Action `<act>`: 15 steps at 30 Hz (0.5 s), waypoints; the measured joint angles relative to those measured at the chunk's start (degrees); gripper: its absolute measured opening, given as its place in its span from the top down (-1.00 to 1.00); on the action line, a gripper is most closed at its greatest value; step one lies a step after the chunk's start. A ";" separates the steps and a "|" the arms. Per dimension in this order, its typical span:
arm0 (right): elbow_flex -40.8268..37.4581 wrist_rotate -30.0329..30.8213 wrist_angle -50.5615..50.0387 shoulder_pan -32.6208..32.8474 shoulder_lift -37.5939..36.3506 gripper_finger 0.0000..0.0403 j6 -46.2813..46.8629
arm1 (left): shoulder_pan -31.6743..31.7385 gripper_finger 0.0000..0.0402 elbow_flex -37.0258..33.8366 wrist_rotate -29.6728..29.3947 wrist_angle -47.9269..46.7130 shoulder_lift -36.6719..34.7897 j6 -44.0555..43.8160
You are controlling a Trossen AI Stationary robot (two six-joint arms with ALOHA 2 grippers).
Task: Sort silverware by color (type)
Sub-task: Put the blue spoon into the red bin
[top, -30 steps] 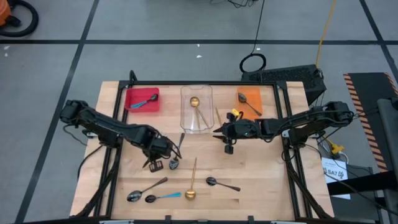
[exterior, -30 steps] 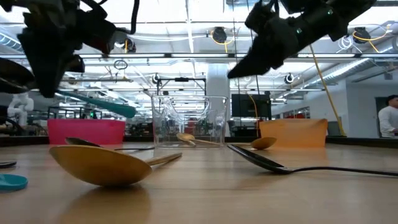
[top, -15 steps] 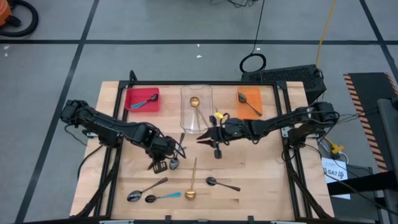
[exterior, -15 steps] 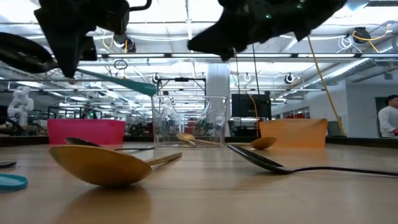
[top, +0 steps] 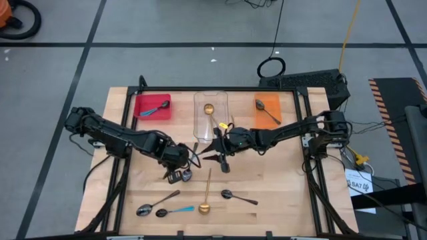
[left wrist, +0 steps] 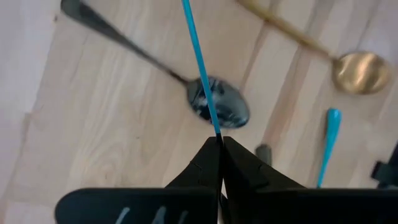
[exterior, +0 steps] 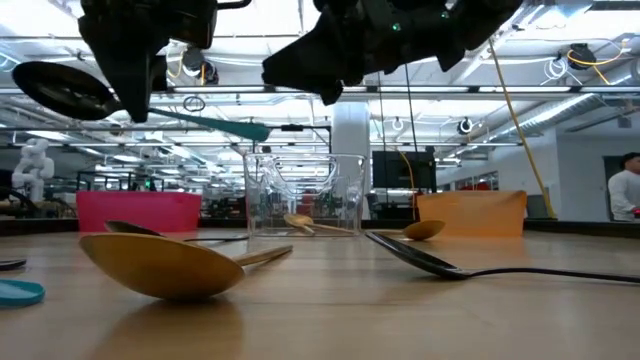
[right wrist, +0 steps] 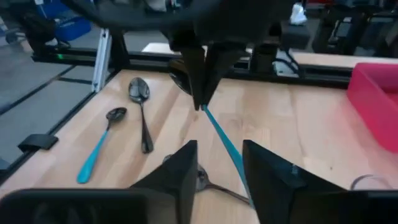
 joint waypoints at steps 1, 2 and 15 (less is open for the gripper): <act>0.41 0.00 -0.60 0.00 0.71 0.31 0.02 | 0.00 0.96 0.02 -0.04 0.67 0.00 0.20; 0.89 0.00 -1.56 0.00 1.28 0.25 0.24 | 0.00 0.96 0.02 -0.10 1.12 0.00 0.42; 3.48 -0.39 -4.66 -0.04 4.34 -0.12 0.28 | -0.38 0.96 0.02 -1.56 3.48 0.04 7.70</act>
